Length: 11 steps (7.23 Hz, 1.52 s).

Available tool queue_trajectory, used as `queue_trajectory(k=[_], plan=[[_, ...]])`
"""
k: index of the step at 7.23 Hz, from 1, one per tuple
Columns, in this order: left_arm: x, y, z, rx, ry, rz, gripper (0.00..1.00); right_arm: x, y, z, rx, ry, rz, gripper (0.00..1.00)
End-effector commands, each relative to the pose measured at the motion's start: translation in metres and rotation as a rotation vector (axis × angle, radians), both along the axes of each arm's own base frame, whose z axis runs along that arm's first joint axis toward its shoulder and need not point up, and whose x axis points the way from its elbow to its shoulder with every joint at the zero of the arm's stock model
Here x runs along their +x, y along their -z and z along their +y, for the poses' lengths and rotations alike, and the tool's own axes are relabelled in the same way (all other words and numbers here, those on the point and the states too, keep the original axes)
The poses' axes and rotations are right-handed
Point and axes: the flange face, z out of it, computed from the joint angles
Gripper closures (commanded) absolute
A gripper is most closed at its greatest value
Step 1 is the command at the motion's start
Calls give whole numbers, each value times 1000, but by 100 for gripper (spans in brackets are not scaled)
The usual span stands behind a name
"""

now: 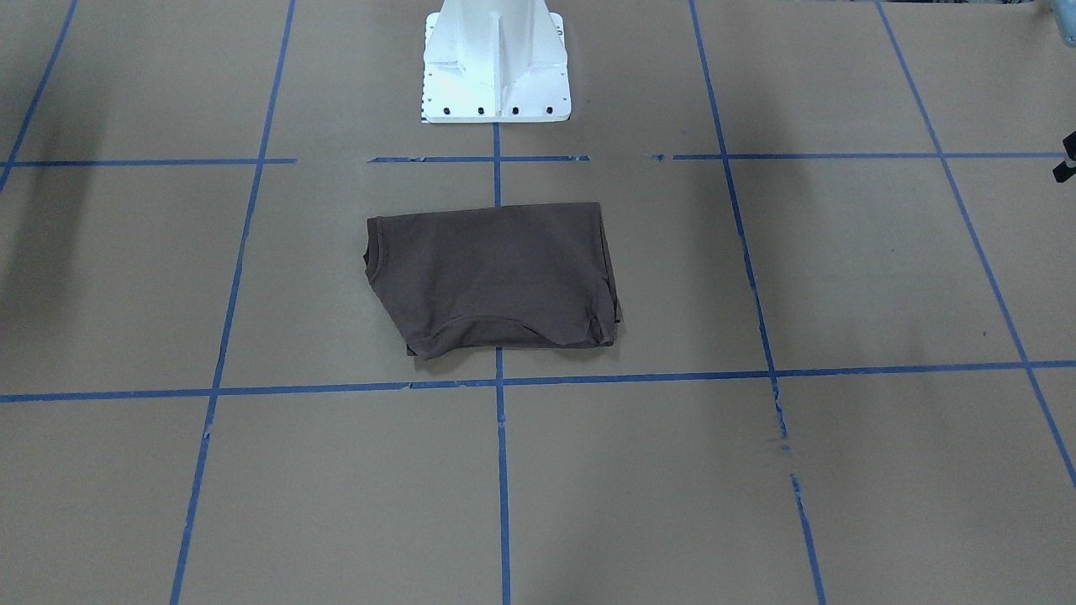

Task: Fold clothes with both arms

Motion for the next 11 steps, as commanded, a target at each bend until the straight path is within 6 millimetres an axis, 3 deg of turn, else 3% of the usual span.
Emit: queue_trajectory(k=[1, 4, 5, 7, 10, 11], plan=[[-6, -21, 17, -11, -28, -4, 0, -1, -5, 4, -6, 11, -11, 0], [-21, -43, 43, -74, -10, -7, 0, 0, -8, 5, -16, 4, -9, 0], [-22, -40, 33, -105, -3, -22, 0, 0, -7, 4, -13, 4, -8, 0], [-33, -21, 31, -62, 24, -18, 0, 0, -4, 2, -6, 4, -8, 0], [-33, -19, 28, -50, 22, -18, 0, -4, 0, 0, 5, 15, -58, 0], [-33, -20, 27, -53, 23, -18, 0, -4, -10, 1, -15, 14, -48, 0]])
